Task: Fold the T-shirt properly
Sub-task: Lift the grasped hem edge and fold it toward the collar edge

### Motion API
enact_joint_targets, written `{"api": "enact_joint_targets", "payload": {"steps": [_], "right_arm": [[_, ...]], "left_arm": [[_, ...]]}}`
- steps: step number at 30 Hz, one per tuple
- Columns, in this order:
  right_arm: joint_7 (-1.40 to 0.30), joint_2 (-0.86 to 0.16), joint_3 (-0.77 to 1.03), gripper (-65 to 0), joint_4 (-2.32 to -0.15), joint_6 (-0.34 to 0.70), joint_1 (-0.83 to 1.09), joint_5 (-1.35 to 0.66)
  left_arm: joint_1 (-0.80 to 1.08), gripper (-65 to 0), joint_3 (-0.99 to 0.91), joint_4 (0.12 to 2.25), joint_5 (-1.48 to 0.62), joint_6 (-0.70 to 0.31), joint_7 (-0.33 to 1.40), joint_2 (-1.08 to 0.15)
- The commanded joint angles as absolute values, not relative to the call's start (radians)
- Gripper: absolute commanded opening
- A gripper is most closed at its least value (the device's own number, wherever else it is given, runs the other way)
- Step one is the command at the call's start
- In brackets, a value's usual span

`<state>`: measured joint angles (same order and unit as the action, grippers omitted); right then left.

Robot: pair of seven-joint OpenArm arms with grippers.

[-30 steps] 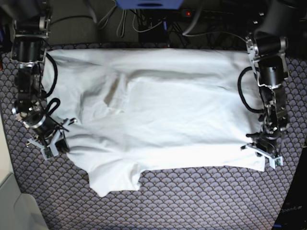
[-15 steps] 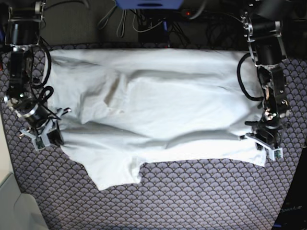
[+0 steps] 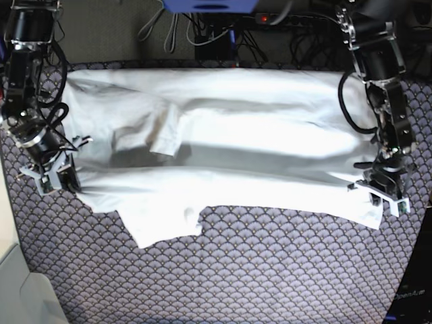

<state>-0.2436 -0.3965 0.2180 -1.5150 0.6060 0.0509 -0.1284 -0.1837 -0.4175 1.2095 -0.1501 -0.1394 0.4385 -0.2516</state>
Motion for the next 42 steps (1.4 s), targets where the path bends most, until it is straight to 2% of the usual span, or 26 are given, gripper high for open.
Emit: {"api": "enact_joint_targets", "payload": {"steps": [1,13,25,29,35,42], "right_arm": [[-0.217,-0.414,0.229,-65.0,-1.544,0.601,0.050,-0.139],[-0.213,-0.415,0.231,-65.0,-1.577,0.601,0.136,-0.139],[-0.213,-0.414,0.251,-65.0,-1.658,0.601,0.223,-0.139],[-0.211,-0.412,0.286,-65.0,-1.659,0.601,0.251,-0.139],[-0.211,-0.414,0.286,-65.0,-1.670,0.601,0.274,-0.139],[-0.211,-0.414,0.286,-65.0,-1.735,0.601,0.325,-0.139]], "left_arm": [[-0.197,-64.4,-0.424,1.247,-0.151,-0.133,0.410,-0.269],[-0.061,-64.4,-0.427,1.360,-0.151,-0.133,0.410,-0.277],[-0.008,-64.4,-0.427,1.365,-0.154,-0.136,0.410,-0.300],[0.027,-64.4,-0.427,1.386,-0.248,-0.136,0.414,-0.338],[0.048,-64.4,-0.426,1.429,-0.395,-0.136,0.559,-0.403],[0.051,-64.4,-0.426,1.440,-0.404,-0.137,0.636,-0.406]]}}
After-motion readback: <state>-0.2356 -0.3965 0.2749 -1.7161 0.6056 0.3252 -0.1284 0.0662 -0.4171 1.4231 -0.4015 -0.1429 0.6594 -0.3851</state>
